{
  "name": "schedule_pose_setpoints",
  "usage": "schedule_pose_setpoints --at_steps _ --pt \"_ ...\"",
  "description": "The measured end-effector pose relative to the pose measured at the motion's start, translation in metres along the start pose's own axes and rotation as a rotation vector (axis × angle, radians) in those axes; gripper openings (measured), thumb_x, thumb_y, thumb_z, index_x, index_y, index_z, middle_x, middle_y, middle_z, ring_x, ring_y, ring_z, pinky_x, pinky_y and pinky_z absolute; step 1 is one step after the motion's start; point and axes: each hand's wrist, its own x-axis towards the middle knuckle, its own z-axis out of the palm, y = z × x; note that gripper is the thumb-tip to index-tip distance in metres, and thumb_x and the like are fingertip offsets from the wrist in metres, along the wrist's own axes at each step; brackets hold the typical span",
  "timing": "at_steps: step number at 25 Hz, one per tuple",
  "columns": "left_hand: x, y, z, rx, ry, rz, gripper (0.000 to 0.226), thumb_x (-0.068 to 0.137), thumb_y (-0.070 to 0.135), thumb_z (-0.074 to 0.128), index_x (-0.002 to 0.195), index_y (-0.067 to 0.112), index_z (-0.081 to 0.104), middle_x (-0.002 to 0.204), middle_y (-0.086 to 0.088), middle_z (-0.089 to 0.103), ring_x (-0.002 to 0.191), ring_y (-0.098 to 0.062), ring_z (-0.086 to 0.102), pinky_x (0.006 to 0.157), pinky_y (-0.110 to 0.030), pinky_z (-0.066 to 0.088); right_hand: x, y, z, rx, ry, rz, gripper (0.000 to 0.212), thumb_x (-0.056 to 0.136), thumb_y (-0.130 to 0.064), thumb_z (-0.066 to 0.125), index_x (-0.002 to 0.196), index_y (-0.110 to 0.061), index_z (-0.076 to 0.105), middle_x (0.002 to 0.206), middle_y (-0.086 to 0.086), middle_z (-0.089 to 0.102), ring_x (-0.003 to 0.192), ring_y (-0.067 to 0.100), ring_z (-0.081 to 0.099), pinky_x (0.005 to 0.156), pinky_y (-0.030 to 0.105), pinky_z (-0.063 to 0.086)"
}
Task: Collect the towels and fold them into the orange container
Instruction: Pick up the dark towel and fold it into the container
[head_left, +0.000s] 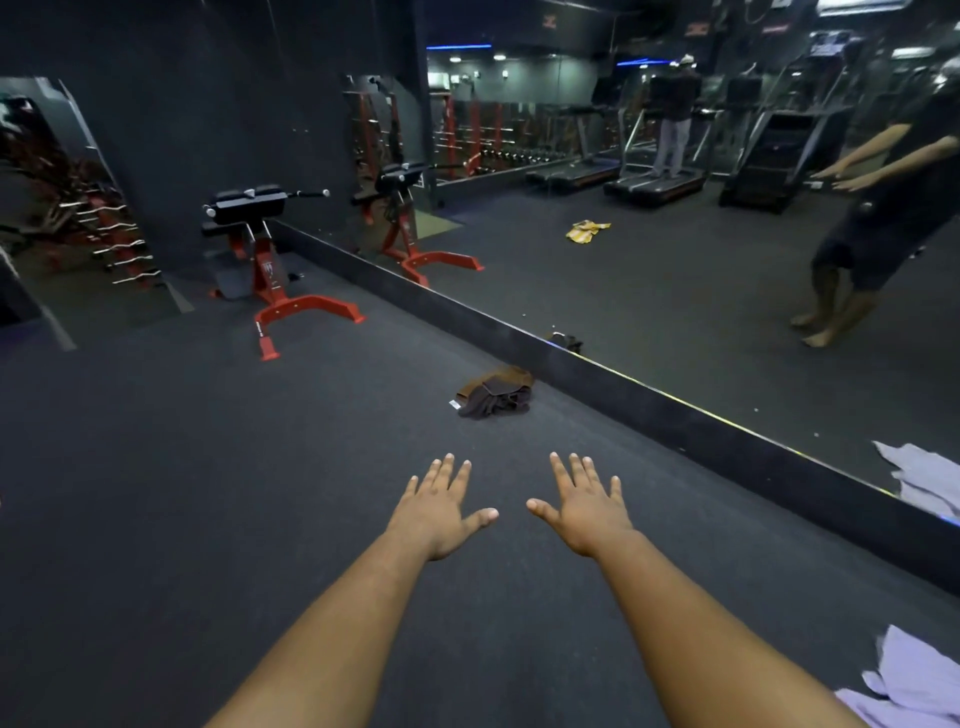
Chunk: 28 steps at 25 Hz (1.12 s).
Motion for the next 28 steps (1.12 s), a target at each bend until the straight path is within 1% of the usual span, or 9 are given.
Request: schedule_pose_setpoints --at_steps 3,8,13,16,19,21,26,28 --pt "0.076 -0.006 -0.012 0.007 -0.018 -0.008 0.095 0.093 0.080 0.024 0.162 0.025 -0.012 0.169 -0.003 -0.018 0.157 -0.019 -0.014 0.128 -0.046 -0.001 0.077 0.006 -0.016 -0.018 -0.005 -0.022 0.090 0.093 -0.079 0.023 0.160 -0.032 -0.015 0.170 0.003 -0.013 0.156 0.021 -0.016 0.124 0.056 -0.006" --pt "0.214 -0.028 -0.029 0.005 -0.046 0.012 0.096 0.093 0.080 0.025 0.162 0.024 -0.012 0.169 -0.003 -0.018 0.157 -0.020 -0.013 0.128 -0.046 -0.001 0.212 0.017 -0.037 -0.040 -0.020 0.001 0.091 0.093 -0.079 0.022 0.160 -0.031 -0.016 0.170 0.004 -0.013 0.156 0.022 -0.016 0.124 0.057 -0.006" --pt "0.354 -0.052 -0.074 0.015 -0.066 0.043 0.100 0.090 0.083 0.024 0.162 0.024 -0.011 0.170 -0.004 -0.017 0.157 -0.020 -0.012 0.127 -0.046 -0.001 0.340 0.019 -0.075 -0.031 -0.036 0.054 0.091 0.092 -0.079 0.022 0.160 -0.031 -0.016 0.170 0.004 -0.014 0.156 0.022 -0.016 0.124 0.057 -0.006" --pt "0.424 -0.060 -0.102 -0.003 -0.075 0.058 0.108 0.079 0.089 0.015 0.162 0.023 -0.010 0.170 -0.004 -0.017 0.157 -0.020 -0.013 0.127 -0.046 -0.001 0.408 0.019 -0.095 -0.015 -0.039 0.054 0.091 0.092 -0.079 0.022 0.160 -0.031 -0.016 0.170 0.003 -0.014 0.156 0.022 -0.016 0.124 0.057 -0.006" --pt "0.499 -0.067 -0.120 -0.008 -0.083 0.063 0.125 0.058 0.094 -0.001 0.162 0.024 -0.011 0.170 -0.003 -0.017 0.157 -0.020 -0.012 0.127 -0.047 -0.001 0.486 0.025 -0.108 0.001 -0.044 0.054 0.091 0.093 -0.079 0.023 0.160 -0.031 -0.015 0.170 0.003 -0.014 0.156 0.022 -0.016 0.124 0.057 -0.006" --pt "0.553 -0.073 -0.127 -0.016 -0.088 0.055 0.130 0.052 0.094 -0.005 0.162 0.025 -0.010 0.170 -0.003 -0.016 0.157 -0.020 -0.011 0.127 -0.047 -0.001 0.543 0.032 -0.115 -0.006 -0.051 0.048 0.091 0.093 -0.079 0.023 0.160 -0.031 -0.015 0.170 0.004 -0.014 0.156 0.022 -0.016 0.124 0.057 -0.006" --pt "0.694 -0.086 -0.146 -0.046 -0.087 -0.005 0.131 0.052 0.093 -0.005 0.163 0.023 -0.007 0.170 -0.005 -0.014 0.158 -0.021 -0.010 0.127 -0.047 0.000 0.704 0.055 -0.135 -0.012 -0.085 0.023 0.091 0.092 -0.080 0.022 0.160 -0.032 -0.016 0.169 0.003 -0.015 0.156 0.021 -0.016 0.124 0.057 -0.006" --pt "0.746 -0.093 -0.155 -0.053 -0.095 -0.043 0.126 0.058 0.092 -0.002 0.163 0.023 -0.007 0.170 -0.006 -0.013 0.158 -0.022 -0.010 0.127 -0.047 0.000 0.764 0.061 -0.145 -0.026 -0.105 0.002 0.094 0.088 -0.082 0.020 0.160 -0.032 -0.014 0.170 0.002 -0.014 0.156 0.022 -0.015 0.124 0.057 -0.005"
